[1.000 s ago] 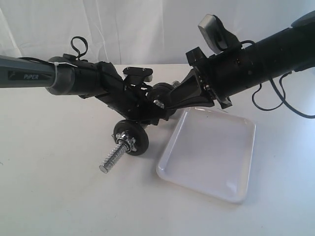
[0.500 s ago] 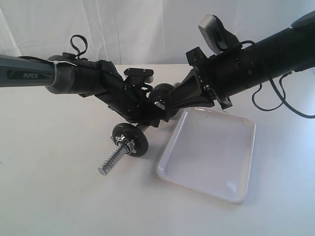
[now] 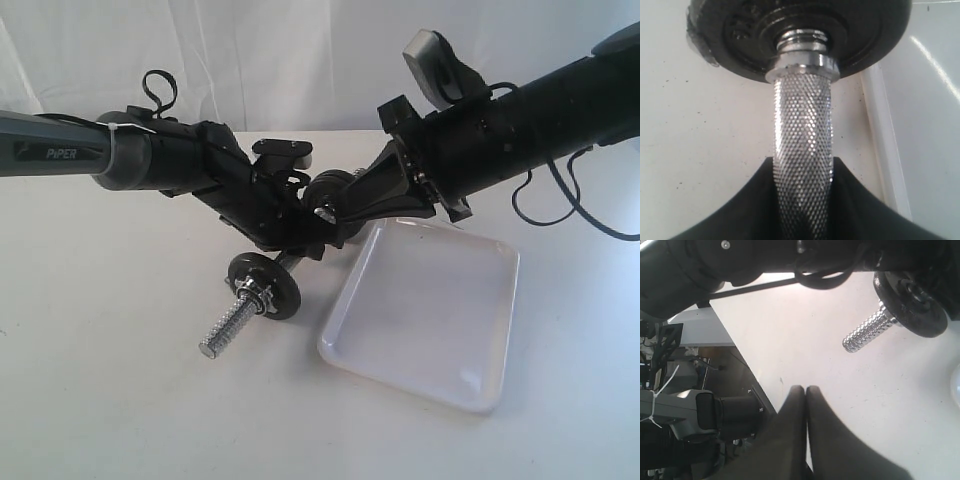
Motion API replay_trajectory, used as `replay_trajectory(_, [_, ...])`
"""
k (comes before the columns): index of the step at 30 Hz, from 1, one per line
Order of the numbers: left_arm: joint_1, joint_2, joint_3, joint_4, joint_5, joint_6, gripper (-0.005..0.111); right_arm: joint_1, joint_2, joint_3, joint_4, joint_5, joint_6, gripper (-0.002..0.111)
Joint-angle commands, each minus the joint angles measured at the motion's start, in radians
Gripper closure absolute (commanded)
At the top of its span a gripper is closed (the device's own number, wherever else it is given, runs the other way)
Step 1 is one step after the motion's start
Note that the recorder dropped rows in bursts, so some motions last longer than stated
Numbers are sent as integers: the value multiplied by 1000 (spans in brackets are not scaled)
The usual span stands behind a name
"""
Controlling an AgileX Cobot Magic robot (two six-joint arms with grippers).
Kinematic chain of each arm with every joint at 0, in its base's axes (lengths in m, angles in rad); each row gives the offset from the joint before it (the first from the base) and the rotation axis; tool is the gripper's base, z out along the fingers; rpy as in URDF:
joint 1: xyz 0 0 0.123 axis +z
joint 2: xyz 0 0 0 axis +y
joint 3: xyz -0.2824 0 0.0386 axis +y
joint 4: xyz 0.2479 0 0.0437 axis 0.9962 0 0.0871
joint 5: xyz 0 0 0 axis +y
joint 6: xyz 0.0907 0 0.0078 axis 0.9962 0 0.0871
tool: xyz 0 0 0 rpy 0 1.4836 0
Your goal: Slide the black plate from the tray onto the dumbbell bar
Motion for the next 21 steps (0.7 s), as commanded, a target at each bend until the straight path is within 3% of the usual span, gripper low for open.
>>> replay_trajectory(1, [0, -58, -17, -40, -5, -6, 107, 2, -10, -3, 4, 4, 0, 108])
replay_trajectory(21, [0, -58, -17, -42, 11, -6, 107, 2, -10, -3, 4, 4, 0, 108])
